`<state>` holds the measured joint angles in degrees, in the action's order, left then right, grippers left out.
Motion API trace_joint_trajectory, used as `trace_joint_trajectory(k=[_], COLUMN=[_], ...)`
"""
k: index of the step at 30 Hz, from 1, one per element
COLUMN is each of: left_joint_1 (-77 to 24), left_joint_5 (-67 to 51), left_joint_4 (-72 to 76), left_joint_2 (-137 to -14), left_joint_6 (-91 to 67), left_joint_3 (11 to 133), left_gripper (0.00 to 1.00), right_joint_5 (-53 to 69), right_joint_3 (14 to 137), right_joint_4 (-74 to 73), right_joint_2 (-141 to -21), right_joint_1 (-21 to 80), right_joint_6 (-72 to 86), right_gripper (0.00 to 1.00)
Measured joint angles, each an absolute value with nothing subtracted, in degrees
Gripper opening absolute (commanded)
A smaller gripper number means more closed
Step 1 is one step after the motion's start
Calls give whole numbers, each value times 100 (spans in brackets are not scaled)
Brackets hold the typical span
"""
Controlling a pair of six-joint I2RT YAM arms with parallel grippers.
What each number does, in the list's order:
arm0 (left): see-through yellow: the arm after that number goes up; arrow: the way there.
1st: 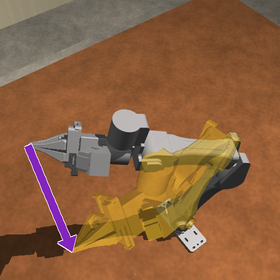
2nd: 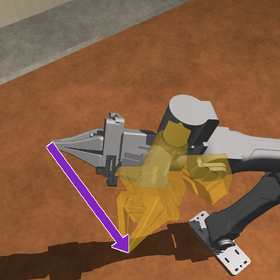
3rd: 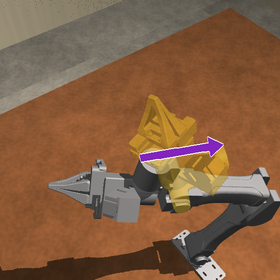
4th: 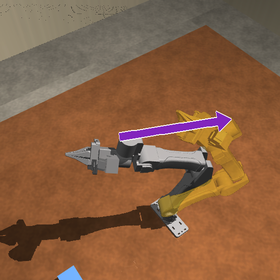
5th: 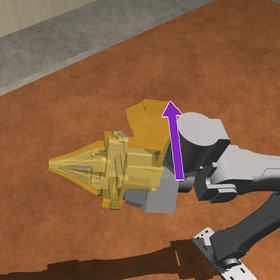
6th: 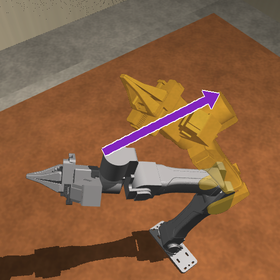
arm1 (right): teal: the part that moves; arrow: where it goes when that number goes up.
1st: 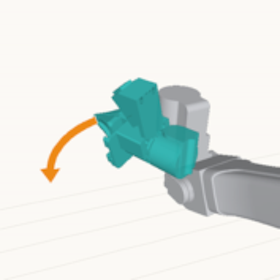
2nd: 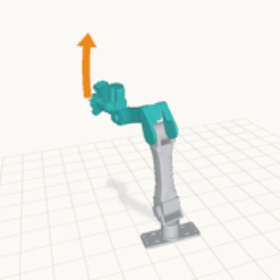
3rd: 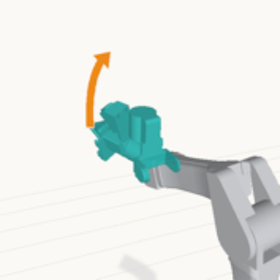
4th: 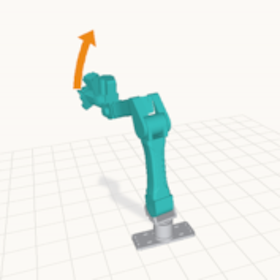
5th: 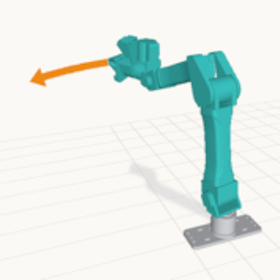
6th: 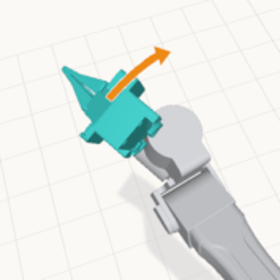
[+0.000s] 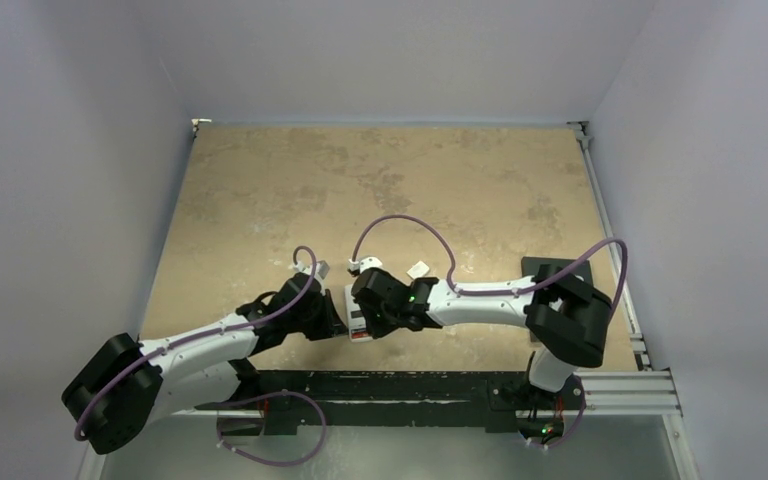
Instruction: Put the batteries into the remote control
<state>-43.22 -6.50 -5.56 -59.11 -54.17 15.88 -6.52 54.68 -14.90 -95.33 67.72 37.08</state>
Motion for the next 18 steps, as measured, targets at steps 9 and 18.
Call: trace_joint_trajectory(k=[9, 18], left_joint_1=[-4313, -4316], left_joint_5=[-692, -751], left_joint_4=[-541, -489], left_joint_2=[-5937, -5957], left_joint_6=[-5354, -5286], left_joint_3=[1599, 1599], left_gripper=[0, 0], right_joint_5=[-711, -1100], right_joint_3=[6007, 6744], right_joint_4=[-2132, -2893], right_joint_2=[-9870, -10368], right_joint_1=[6805, 6947], right_joint_6=[3623, 3597], right_gripper=[19, 21])
